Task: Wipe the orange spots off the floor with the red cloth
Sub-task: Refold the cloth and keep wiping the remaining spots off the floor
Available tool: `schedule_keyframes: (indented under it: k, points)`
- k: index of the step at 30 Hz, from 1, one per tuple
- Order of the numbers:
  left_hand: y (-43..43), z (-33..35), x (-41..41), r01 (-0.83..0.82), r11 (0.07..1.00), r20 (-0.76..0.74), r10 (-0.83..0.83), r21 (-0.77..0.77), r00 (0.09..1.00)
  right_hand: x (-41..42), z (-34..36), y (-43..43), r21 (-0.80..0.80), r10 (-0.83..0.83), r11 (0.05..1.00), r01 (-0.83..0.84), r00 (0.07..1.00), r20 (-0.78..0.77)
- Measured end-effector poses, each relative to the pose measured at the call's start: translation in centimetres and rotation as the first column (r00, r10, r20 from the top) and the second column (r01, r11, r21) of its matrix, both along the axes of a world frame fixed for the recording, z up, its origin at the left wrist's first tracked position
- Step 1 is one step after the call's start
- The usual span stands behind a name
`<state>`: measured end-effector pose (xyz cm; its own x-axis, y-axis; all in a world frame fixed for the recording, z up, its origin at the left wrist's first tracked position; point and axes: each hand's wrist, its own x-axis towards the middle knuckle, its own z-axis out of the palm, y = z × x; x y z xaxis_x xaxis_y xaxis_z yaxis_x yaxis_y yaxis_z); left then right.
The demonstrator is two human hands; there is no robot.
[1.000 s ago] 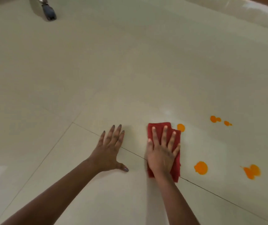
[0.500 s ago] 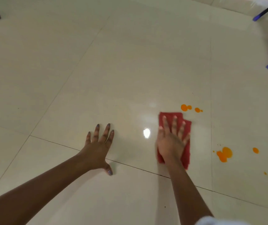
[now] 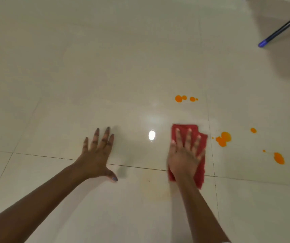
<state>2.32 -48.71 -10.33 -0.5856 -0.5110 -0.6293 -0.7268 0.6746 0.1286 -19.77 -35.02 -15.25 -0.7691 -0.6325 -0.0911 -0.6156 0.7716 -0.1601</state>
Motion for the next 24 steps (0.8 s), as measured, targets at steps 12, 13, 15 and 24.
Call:
schedule_keyframes:
  k: [12,13,15,24]
  points:
    - [1.0,-0.2,-0.8,0.154,0.988,-0.035,-0.154,0.010,0.988,4.8,0.2,0.1,0.034,0.249,0.968,-0.249,0.968,-0.005]
    - [1.0,-0.2,-0.8,0.155,0.988,-0.036,-0.155,0.011,0.987,3.0,-0.1,1.2,0.039,0.150,0.988,-0.150,0.989,0.011]
    - [1.1,-0.1,-0.9,0.144,0.989,-0.039,-0.142,0.028,0.989,2.8,-0.2,5.1,-0.021,-0.057,0.998,0.057,0.998,-0.008]
    - [0.7,-0.6,-0.7,0.135,0.990,-0.096,-0.131,0.033,0.987,12.2,1.1,0.6,-0.039,0.400,0.916,-0.399,0.915,0.053]
